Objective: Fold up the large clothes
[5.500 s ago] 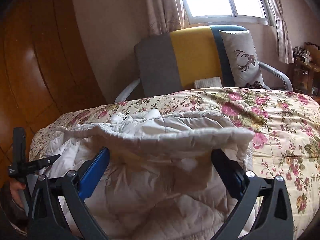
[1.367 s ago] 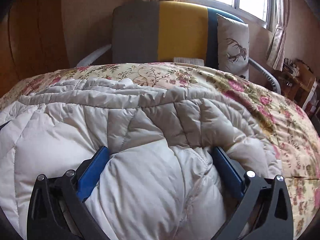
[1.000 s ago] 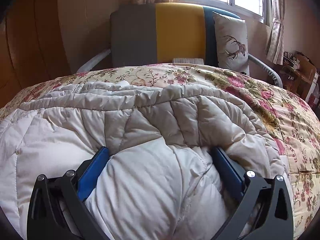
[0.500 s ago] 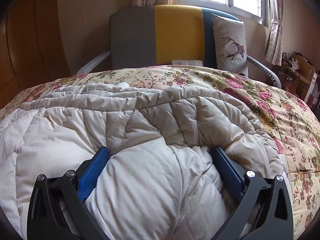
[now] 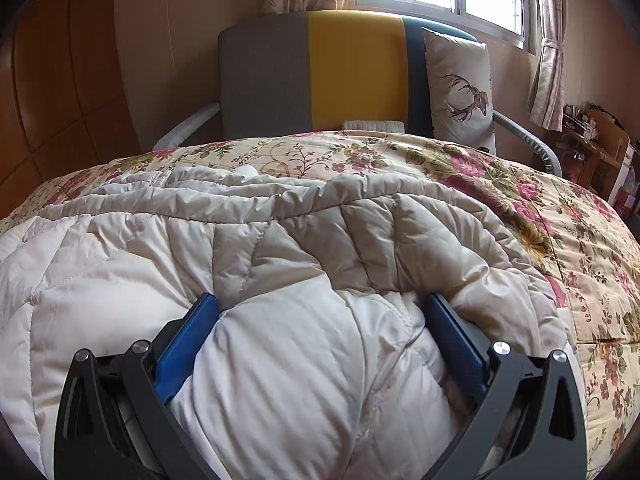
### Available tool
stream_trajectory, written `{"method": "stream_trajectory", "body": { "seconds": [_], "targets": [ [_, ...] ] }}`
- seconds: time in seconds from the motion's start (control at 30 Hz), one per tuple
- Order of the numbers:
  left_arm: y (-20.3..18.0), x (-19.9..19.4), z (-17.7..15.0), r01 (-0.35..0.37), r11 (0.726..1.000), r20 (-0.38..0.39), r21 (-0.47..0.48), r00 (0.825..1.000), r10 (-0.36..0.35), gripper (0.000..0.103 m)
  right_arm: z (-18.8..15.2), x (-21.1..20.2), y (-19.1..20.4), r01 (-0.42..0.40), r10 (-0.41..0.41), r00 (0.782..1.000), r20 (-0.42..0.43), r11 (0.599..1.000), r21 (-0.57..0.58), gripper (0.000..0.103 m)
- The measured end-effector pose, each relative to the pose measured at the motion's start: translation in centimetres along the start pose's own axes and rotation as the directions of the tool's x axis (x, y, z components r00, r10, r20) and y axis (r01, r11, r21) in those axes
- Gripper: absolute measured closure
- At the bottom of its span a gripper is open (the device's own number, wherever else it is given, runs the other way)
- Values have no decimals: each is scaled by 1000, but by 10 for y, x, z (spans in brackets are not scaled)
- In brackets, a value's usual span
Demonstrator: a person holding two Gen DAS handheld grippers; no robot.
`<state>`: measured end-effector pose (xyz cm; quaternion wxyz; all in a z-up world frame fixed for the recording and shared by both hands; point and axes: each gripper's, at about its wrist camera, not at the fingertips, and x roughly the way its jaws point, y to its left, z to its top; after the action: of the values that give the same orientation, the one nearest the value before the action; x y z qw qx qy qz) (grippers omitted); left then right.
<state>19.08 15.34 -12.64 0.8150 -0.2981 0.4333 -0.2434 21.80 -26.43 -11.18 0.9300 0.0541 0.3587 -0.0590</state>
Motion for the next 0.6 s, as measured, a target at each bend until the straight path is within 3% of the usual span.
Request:
{"method": "stream_trajectory", "body": {
  "seconds": [0.07,0.2,0.4,0.5,0.6],
  "targets": [
    [8,3,0,-28,999,10,-40,1000,28,22,0,0,0,0,0,1000,0,1000,0,2],
    [9,0,0,-45,994,20,-96,999,47,22,0,-9,2,21,-21,1000,-4,1000,-11,2],
    [13,-1,-2,2,987,55,-159,998,7,22,-17,-71,16,-4,8,996,94,999,-45,2],
    [15,-6,-4,58,983,80,-172,996,-45,13,-35,-88,31,67,-47,988,149,989,-132,2],
    [19,-11,-3,104,975,96,-195,992,-87,11,-56,-74,47,144,-106,981,163,960,-242,2]
  ]
}}
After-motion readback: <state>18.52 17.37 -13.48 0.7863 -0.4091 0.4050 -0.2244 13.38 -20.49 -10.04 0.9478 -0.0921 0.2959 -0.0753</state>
